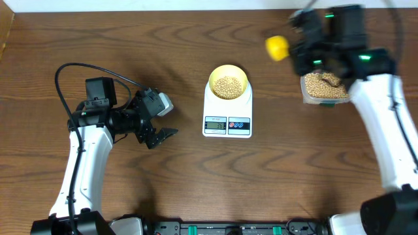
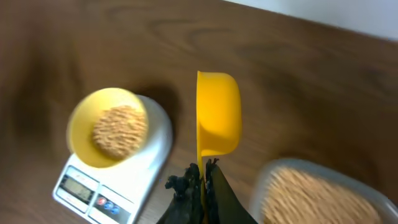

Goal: Scoop item into bowl and weigh 50g on scale
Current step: 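Move empty scoop with right gripper back to the soybean tub, then dip scoop into the soybeans with right gripper and scoop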

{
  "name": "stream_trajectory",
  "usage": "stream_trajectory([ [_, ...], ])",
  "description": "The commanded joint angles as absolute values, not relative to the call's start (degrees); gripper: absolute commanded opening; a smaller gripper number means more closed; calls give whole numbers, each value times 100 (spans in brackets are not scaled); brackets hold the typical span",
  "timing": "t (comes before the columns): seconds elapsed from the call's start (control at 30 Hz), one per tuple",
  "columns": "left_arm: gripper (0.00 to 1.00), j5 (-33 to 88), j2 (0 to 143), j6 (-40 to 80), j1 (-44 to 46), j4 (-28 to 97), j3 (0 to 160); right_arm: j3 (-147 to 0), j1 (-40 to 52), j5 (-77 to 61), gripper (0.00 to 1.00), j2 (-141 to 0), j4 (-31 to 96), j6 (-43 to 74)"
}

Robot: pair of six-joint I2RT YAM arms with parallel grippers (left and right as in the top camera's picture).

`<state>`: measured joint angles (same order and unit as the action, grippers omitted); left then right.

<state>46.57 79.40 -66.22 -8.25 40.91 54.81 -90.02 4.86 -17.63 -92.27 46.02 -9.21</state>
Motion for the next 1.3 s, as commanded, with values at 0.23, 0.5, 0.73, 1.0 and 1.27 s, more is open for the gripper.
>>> stream_trajectory([
  [0.23, 97, 4687, 7975, -6613, -845, 4108, 5422, -9107, -797, -1210, 1, -9264, 5443, -1127],
  [0.5, 98, 4687, 7975, -6613, -845, 4108, 5422, -9107, -932, -738, 1, -9699, 5688, -1232],
  [0.73, 98, 4687, 7975, -6613, -845, 4108, 5422, -9107, -832, -331, 1, -10134, 5861, -1249],
  [1.0, 98, 4687, 7975, -6613, -845, 4108, 5422, -9107, -773, -60, 1, -10383, 5852, -1173],
  [1.27, 98, 4687, 7975, -6613, -845, 4108, 5422, -9105, -434, -152, 1, -10707, 5791, -1094],
])
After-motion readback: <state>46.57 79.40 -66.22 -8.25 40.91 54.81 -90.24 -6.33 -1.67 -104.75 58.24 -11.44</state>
